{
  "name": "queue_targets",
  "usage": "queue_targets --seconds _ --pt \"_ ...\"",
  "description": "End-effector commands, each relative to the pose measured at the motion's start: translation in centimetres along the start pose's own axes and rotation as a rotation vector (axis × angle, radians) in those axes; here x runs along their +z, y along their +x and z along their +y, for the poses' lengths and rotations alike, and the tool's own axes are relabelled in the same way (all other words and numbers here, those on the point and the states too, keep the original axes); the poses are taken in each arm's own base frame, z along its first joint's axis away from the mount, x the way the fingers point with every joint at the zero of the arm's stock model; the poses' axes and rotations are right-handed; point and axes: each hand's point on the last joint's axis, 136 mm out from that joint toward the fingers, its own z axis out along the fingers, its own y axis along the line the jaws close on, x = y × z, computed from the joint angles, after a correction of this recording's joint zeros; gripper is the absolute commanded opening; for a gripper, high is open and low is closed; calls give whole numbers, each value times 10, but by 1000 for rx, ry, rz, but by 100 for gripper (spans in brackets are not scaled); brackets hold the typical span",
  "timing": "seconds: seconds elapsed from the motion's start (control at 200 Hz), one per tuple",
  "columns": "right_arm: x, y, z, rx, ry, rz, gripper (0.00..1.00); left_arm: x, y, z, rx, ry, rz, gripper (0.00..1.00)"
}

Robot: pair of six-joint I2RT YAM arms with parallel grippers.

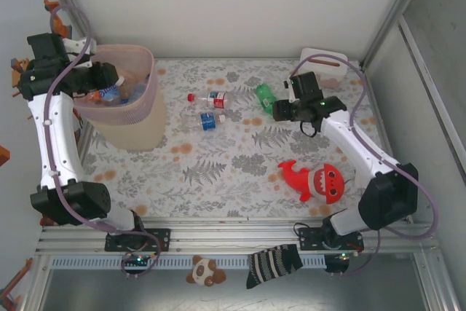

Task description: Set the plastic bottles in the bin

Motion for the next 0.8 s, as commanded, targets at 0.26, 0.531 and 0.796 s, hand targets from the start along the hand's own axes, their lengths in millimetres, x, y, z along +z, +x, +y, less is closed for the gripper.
queue_targets --seconds 0.26,0.531,0.796 --pt "71 11 -14 -110 47 152 61 -28 -4 -54 -75 274 -113 35" --pt "124 18 -28 -149 69 222 57 -36 -2 -69 -92 343 -148 36" --pt "163 25 -24 -171 22 254 51 -37 3 -78 -92 370 -154 36"
